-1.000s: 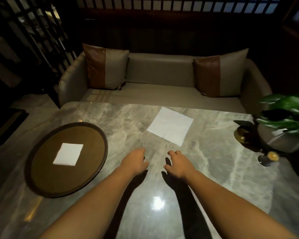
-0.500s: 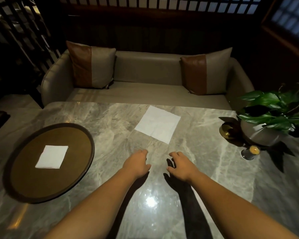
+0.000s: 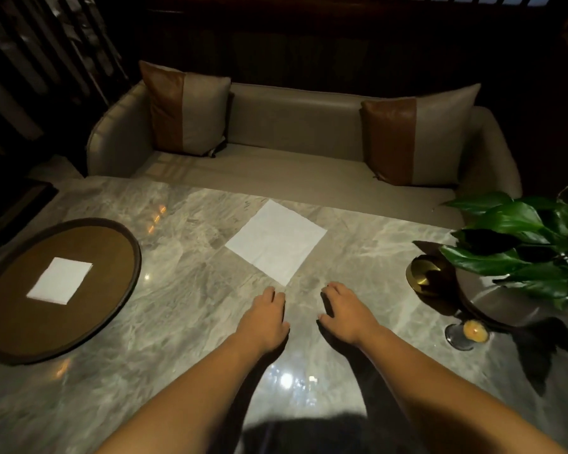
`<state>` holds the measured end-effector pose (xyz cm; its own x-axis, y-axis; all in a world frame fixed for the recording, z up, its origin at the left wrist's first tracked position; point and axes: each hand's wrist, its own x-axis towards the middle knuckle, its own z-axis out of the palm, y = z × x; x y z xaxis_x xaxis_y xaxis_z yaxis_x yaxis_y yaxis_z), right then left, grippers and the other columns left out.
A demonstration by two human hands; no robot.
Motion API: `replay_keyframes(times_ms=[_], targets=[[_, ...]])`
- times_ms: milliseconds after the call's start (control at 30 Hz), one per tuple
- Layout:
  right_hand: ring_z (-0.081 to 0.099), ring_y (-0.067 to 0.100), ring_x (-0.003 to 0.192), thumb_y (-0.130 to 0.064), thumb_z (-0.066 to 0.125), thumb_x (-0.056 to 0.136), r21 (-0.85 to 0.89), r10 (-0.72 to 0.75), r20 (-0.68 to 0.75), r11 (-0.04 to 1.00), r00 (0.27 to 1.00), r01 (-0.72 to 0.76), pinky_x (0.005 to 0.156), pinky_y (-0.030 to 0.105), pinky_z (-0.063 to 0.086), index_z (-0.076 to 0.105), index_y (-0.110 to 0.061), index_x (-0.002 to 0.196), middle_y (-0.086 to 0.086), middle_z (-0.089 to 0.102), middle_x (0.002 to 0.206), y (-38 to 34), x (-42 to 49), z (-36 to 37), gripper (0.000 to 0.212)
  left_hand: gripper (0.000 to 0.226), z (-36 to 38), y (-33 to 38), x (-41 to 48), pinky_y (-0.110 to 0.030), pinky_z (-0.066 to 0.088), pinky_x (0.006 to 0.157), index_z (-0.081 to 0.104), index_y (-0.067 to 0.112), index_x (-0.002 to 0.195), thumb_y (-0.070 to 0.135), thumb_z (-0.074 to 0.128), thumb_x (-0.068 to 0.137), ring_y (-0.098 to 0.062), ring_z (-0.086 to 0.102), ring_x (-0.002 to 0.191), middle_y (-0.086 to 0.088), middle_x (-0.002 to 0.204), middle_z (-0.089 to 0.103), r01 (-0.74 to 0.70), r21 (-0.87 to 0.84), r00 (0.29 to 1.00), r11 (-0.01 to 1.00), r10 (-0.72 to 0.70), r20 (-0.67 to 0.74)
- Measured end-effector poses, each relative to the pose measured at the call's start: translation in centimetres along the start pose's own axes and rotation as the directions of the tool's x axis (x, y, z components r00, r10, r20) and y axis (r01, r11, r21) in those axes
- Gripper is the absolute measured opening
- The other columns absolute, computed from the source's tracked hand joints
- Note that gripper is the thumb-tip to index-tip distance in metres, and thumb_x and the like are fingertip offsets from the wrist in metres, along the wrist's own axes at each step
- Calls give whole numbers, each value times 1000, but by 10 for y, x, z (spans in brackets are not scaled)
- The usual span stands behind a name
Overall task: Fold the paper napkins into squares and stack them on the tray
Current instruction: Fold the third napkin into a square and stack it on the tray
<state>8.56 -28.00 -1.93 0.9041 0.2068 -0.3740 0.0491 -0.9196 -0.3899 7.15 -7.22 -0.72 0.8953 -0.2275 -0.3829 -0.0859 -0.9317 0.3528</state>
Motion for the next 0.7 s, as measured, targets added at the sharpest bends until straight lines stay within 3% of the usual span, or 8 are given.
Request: replay_keyframes(times_ms=[267,533,700], targets=[[15,28,153,-42,60,93,-124,-50,58,991,997,57,118,49,31,22,-19,159,2,9,169,14,59,-25,80,82,0,9,36,-48,23,121,6,15,158,41,54,97,-31,1,153,-8,167,-2,42,-38,999,998,-42,-3],[18,30,151,-40,57,97,-262,-89,87,959,992,109,115,51,36,10,-24,161,-3,-6,169,-6,106,-36,81,76,13,-7,50,-59,19,118,1,21,158,44,44,100,-33,-2,153,-4,167,-5,30,113,998,993,-36,52],[17,31,149,-44,47,101,-373,-63,126,922,990,106,113,50,36,12,-25,160,-2,4,169,-3,100,-34,72,70,13,-17,45,-57,20,119,1,22,158,44,37,102,-35,-2,152,-6,167,-5,-54,177,998,983,45,53]])
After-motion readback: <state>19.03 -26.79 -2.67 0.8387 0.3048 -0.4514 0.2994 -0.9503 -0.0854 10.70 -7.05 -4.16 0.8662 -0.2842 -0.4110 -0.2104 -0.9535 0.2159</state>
